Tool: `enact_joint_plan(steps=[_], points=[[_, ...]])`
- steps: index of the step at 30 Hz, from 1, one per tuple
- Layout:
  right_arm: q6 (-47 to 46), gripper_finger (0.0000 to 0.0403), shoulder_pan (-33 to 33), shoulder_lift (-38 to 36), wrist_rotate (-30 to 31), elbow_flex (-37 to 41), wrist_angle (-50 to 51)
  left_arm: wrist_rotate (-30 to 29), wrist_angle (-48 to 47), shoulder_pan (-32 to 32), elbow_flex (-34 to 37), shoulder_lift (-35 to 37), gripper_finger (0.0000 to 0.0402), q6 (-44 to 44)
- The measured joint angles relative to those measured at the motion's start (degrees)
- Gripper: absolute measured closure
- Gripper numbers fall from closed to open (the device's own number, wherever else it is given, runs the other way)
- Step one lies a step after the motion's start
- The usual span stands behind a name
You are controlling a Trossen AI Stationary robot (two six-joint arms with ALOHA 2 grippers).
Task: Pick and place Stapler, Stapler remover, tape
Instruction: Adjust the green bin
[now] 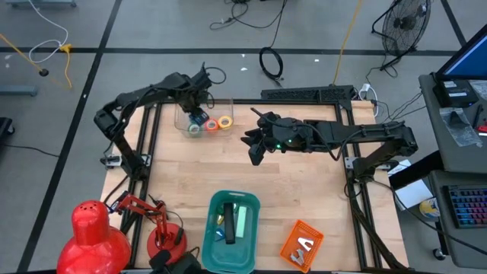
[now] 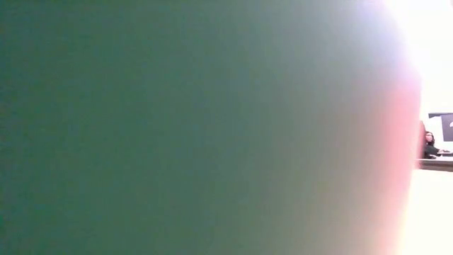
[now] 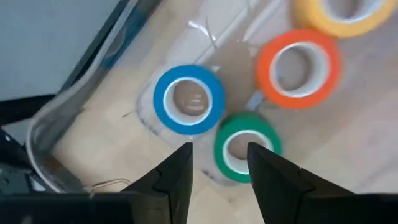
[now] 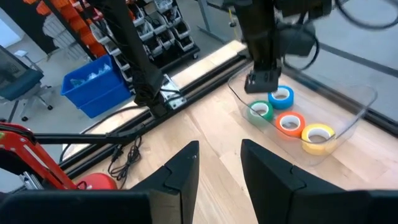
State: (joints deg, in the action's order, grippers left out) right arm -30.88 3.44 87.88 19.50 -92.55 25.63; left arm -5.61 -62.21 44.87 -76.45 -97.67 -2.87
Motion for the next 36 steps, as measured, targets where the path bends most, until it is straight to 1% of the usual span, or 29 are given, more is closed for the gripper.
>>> enact_joint_plan(steps=[3, 6, 10, 12, 15, 16, 17, 20, 22, 25, 28, 31, 33, 36], points=[[-1.82, 0.0289, -0.03, 0.0, -0.04, -0.02, 2.24, 0.76, -2.36, -1.73, -3.13, 0.0, 0.0248, 0.05], [-6.08, 0.0289, -0.58, 0.0, -0.18, -0.02, 7.38, 3.1, -4.41, -3.9, -5.31, 0.0, 0.0249, 0.17], [-10.83, 0.0289, -1.54, 0.02, -0.21, 0.28, 15.87, 10.53, -6.21, -7.68, -5.51, 0.76, 0.0248, -0.17], [-12.49, 0.0289, -1.78, -0.08, -0.19, 2.26, 16.72, 13.83, -6.94, -10.25, -5.51, 1.22, 0.0248, -0.95], [-15.45, 0.0289, -1.95, -0.76, -0.73, 6.82, 17.02, 16.04, -7.84, -14.12, -5.4, 1.86, 0.025, -2.14], [-16.34, 0.0289, -2.02, -1.05, -1.87, 8.46, 16.6, 16.43, -7.83, -15.54, -5.4, 2.29, 0.025, -2.74], [-16.95, 0.0289, -2.3, -1.26, -3.12, 10.01, 15.27, 16.44, -7.83, -16.93, -5.48, 2.77, 0.0249, -3.21], [-18.09, 0.0289, -3.11, -1.31, -9.67, 15.61, 10.55, 17.11, -7.53, -20.92, -5.49, 3.65, 0.0248, -4.14], [-18.31, 0.0289, -3.42, -1.05, -14.18, 19.72, 5.83, 20.09, -6.26, -23.55, -5.48, 3.94, 0.0248, -4.68], [-20.23, 0.0289, -3.73, -1.27, -18.17, 25.99, -4.58, 23.88, -5.25, -26.71, -5.48, 4.1, 0.0254, -4.53], [-22.69, 0.0289, -4.04, -1.14, -18.24, 31.63, -13.08, 23.42, -2.74, -29.14, -5.46, 4.04, 0.0267, -3.18], [-23.07, 0.0289, -4.51, -1.17, -18.24, 33.85, -18.08, 23.83, 0.59, -30.58, -5.46, 4.02, 0.0281, -1.17], [-21.85, 0.0289, -4.66, -1.22, -19.43, 34.03, -18.37, 25.93, 1.6, -31.26, -5.46, 4.02, 0.0291, -0.94], [-19.56, 0.0289, -4.61, -1.2, -21.11, 34.07, -18.81, 31.56, 1.76, -32.14, -5.44, 4.02, 0.0302, -1.67]])
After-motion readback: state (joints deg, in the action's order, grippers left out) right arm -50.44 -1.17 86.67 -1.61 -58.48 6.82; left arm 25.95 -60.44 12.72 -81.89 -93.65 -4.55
